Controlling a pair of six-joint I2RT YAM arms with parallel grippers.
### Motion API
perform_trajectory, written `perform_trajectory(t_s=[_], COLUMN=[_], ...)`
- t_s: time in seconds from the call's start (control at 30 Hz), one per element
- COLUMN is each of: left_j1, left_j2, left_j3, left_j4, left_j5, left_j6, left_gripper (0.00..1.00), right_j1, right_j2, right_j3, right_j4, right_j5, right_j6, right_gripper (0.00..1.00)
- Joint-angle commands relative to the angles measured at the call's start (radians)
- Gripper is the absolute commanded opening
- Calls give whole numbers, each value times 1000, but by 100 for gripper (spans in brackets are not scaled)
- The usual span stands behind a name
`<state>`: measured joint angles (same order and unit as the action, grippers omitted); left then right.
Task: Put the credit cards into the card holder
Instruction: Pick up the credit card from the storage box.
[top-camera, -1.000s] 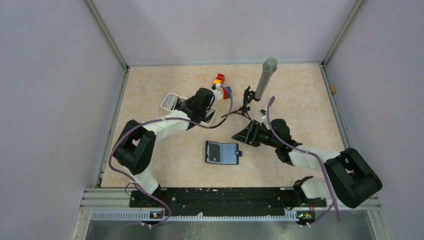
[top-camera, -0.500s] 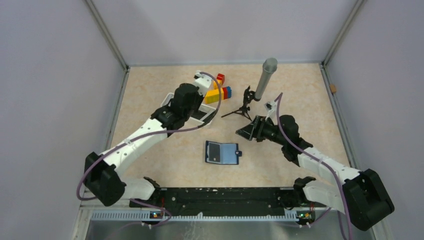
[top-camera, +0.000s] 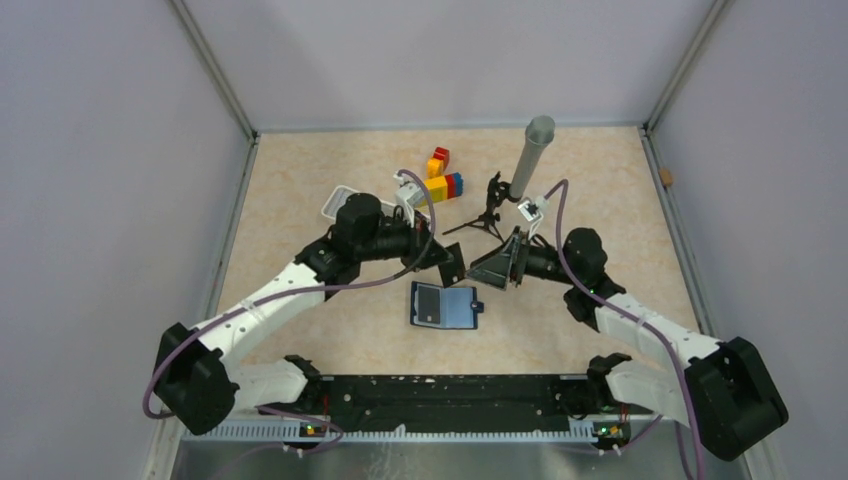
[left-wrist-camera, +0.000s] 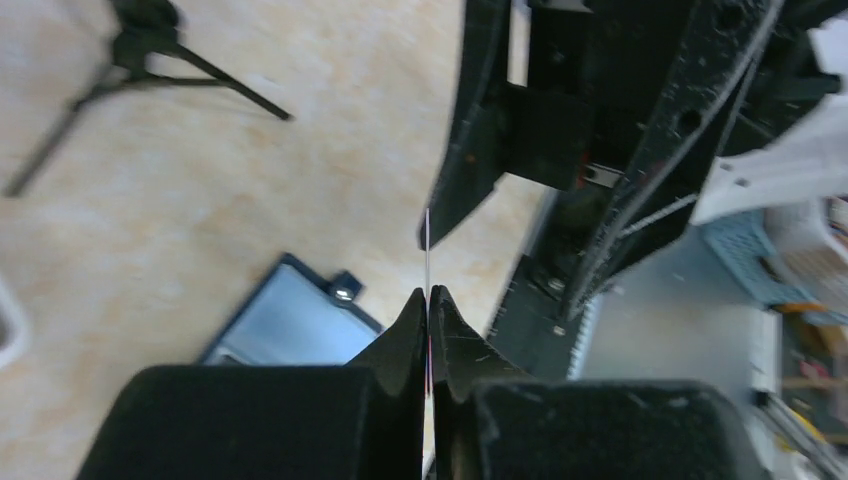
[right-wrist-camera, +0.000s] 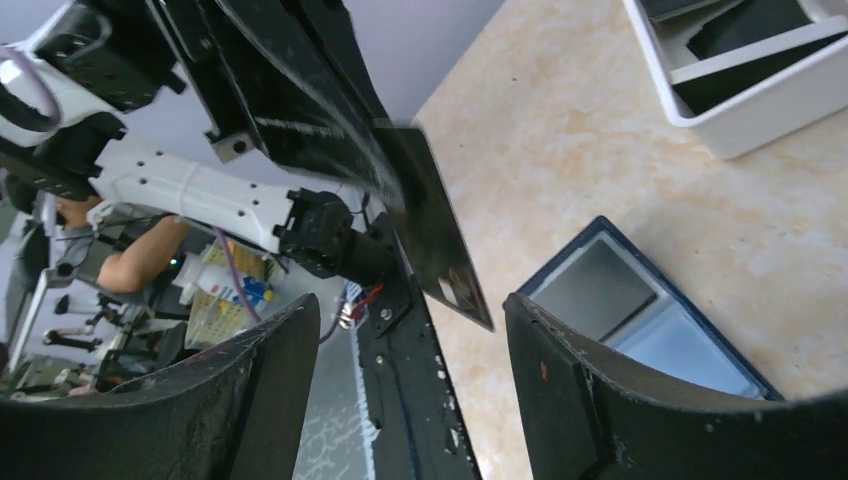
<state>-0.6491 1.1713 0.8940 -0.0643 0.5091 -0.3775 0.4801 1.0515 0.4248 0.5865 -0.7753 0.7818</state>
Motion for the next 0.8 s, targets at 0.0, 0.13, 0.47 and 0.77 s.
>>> perform_trajectory(t_s=[0.0,0.13,0.47,0.77], left_j1=[6,8,15,15], left_j2=[33,27,-17,-52], left_j3=[-42,-99,-173,-312], left_j4=[194,326,412,647], left_j5=[334,364,268,226], left_j6=[-184,-271,-352,-525], left_gripper=[0,0,11,51], right_j1=[16,72,117,117], right_j2=[31,69,102,138], right_j3=[-2,12,-20,-93], right_j4=[163,158,214,525], right_j5=[-113,-135,-66,-11], right_j6=[53,37,79,223], right_gripper=[67,56,0,0])
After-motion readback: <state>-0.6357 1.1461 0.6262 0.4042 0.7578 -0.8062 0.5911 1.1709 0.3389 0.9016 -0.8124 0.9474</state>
